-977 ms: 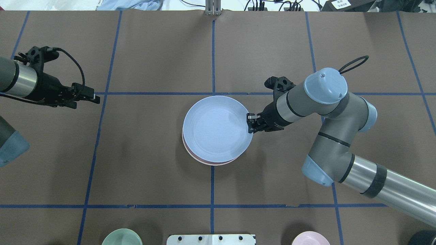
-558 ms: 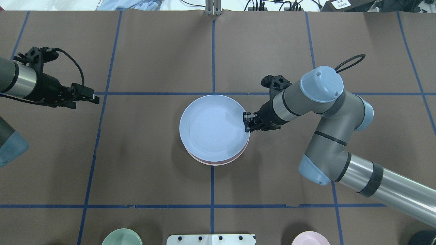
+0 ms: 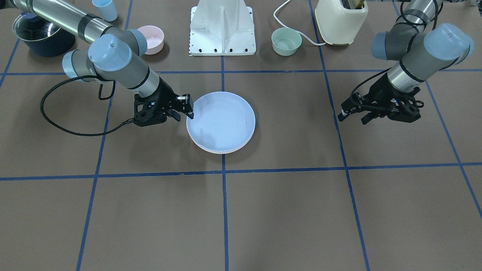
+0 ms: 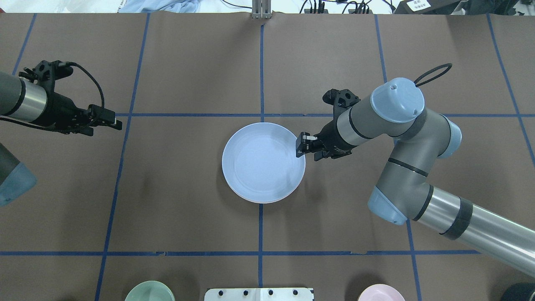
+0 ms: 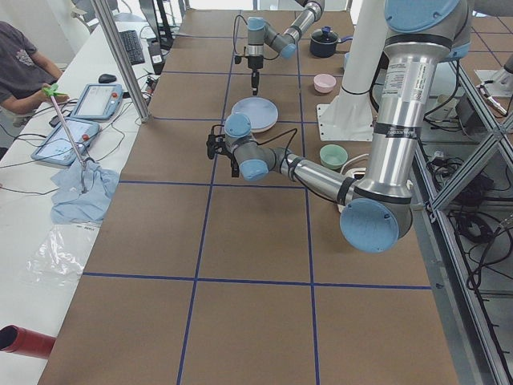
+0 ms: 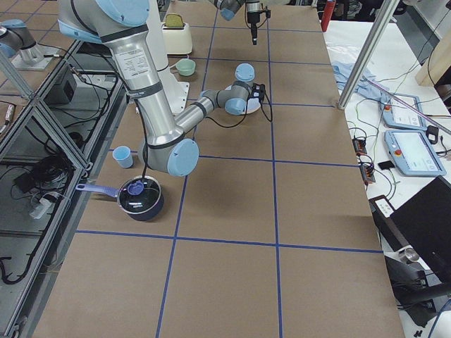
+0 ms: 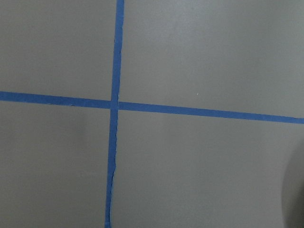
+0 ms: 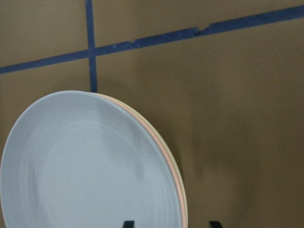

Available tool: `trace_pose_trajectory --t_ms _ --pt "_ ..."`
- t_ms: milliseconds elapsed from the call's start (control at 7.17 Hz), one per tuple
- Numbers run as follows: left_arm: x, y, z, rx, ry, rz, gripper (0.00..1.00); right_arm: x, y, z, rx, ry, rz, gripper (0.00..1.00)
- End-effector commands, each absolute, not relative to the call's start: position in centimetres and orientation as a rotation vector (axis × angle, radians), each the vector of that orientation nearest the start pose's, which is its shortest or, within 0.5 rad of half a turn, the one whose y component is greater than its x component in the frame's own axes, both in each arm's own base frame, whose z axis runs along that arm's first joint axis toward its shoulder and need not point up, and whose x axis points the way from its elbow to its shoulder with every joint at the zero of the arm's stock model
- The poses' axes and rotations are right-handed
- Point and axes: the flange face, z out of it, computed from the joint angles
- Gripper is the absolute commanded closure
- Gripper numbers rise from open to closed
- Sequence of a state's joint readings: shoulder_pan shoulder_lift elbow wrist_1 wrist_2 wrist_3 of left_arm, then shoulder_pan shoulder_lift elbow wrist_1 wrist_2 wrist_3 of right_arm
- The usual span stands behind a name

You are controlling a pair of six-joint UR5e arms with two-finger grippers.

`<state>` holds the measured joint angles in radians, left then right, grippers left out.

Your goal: Stack three plates with pink and blue

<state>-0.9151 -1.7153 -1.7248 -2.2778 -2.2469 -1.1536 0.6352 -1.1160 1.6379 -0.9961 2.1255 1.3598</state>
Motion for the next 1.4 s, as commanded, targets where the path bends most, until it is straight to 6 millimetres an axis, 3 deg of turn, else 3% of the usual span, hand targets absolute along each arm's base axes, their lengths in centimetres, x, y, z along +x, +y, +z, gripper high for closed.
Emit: trace_pose_trajectory --t_ms 0,140,279,419,558,837,977,1116,1256 --pt "28.0 -48.5 42.5 0.115 1.135 -0.102 0.0 -43.5 -47.5 30.6 -0.007 -1.169 0.117 0.0" --pt "26.6 -48.2 43.9 0.15 1.111 -0.058 0.0 -39.3 -49.9 31.7 -0.027 -1.144 0.168 0.0" --pt "23.8 -48.6 45.5 0.202 1.082 -0.035 0.0 -36.2 -52.0 32.9 -0.044 -1.106 0.221 0.0" --pt "19.1 -49.0 47.9 0.265 1.033 -0.025 0.0 -33.4 -53.9 34.5 0.0 -1.048 0.19 0.0" --pt "14.6 -49.6 50.1 0.318 0.956 0.015 0.0 -29.4 -55.0 38.1 0.042 -0.957 0.113 0.0" --pt "2.8 -51.5 53.9 0.377 0.746 0.09 0.0 -19.3 -54.8 45.9 0.09 -0.807 -0.056 0.0" --pt "-0.7 -51.9 55.5 0.41 0.619 0.181 0.0 -14.4 -54.4 49.9 0.112 -0.759 -0.137 0.0" --pt "-3.8 -51.5 57.3 0.421 0.574 0.218 0.0 -10.9 -54.2 52.1 0.115 -0.725 -0.202 0.0" --pt "-5.4 -49.9 59.3 0.396 0.575 0.194 0.0 -7.4 -54.0 53.2 0.1 -0.703 -0.217 0.0"
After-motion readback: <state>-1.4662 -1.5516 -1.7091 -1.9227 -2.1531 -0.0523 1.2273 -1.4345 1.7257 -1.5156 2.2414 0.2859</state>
